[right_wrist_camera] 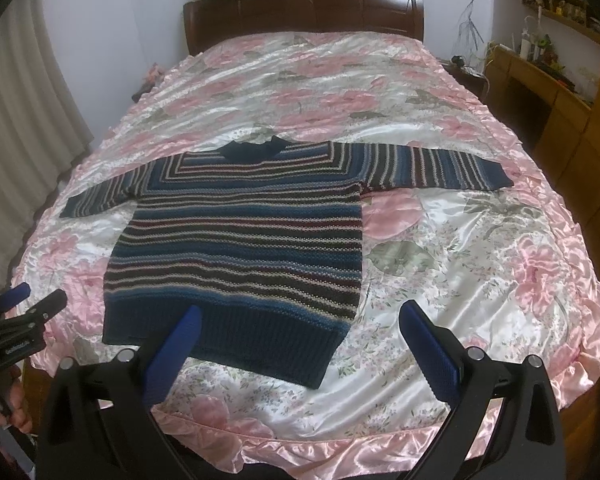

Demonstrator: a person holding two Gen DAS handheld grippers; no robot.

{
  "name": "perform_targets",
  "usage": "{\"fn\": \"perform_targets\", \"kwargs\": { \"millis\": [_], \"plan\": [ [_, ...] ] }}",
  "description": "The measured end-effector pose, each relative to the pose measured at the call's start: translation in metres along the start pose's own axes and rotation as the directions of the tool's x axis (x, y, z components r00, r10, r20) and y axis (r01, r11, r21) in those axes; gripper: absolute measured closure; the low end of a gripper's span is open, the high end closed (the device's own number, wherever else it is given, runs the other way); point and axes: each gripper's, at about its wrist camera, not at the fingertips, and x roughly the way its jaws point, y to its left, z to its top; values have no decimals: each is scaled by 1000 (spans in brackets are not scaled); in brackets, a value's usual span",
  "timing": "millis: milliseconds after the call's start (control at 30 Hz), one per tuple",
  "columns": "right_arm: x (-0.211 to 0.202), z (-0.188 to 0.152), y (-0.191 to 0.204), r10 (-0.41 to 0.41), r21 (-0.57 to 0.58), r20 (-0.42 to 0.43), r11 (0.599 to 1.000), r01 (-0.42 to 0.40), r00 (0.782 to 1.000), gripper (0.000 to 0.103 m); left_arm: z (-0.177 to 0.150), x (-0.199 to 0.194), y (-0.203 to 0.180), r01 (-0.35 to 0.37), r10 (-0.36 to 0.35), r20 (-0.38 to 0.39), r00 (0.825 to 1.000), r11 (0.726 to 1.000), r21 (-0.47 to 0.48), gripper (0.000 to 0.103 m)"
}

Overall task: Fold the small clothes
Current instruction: 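Lower the right gripper onto the sweater sleeve cuff and grasp it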

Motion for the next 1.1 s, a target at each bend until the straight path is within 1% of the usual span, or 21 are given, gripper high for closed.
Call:
{"fn": "perform_targets", "kwargs": {
  "millis": [133, 267, 367, 433, 533, 633, 700, 733, 800, 833, 900, 933, 1033, 1100],
  "plan": [
    [11, 25, -31, 2, 19, 23, 1000, -2, 1000, 3, 23, 12, -16, 13, -13, -1, 1000, 1000, 5, 2],
    [30, 61, -74, -10, 41, 27, 999, 9, 1000, 3, 56, 33, -46, 26, -27, 18, 999, 999, 22, 2],
    [48, 91, -111, -49, 25, 47, 999, 48, 998, 3, 86, 52, -76, 42, -43, 43, 998, 999, 26, 2],
    [65, 110, -138, -72, 18, 44, 997, 71, 996, 3, 109, 70, -103, 59, -60, 65, 996, 998, 27, 2],
    [99, 138, -185, -49, 40, 4, 998, 49, 999, 3, 140, 98, -146, 94, -97, 77, 992, 995, 33, 2],
    [141, 162, -235, -11, 83, -45, 996, 15, 999, 3, 170, 134, -195, 125, -127, 65, 990, 992, 37, 2],
    [162, 173, -260, -26, 100, -56, 994, 31, 998, 4, 186, 158, -225, 139, -141, 50, 989, 989, 40, 2],
    [175, 181, -279, -45, 108, -62, 993, 52, 997, 4, 195, 174, -244, 144, -145, 39, 989, 989, 41, 2],
    [195, 191, -308, -64, 127, -79, 989, 74, 995, 4, 208, 199, -273, 144, -146, 29, 989, 989, 45, 3],
    [210, 198, -332, -77, 151, -100, 984, 92, 992, 4, 212, 210, -286, 143, -145, 23, 989, 989, 48, 3],
    [231, 206, -367, -97, 190, -129, 974, 120, 987, 4, 220, 229, -306, 148, -149, 14, 989, 988, 53, 3],
    [245, 210, -393, -106, 216, -153, 967, 138, 983, 4, 223, 240, -319, 153, -154, 9, 988, 987, 57, 3],
    [274, 215, -441, -103, 261, -204, 953, 156, 973, 4, 232, 269, -346, 159, -158, -17, 987, 986, 58, 3],
    [294, 215, -467, -104, 262, -239, 950, 168, 966, 4, 236, 283, -358, 157, -155, -26, 988, 986, 58, 3]
  ]
}}
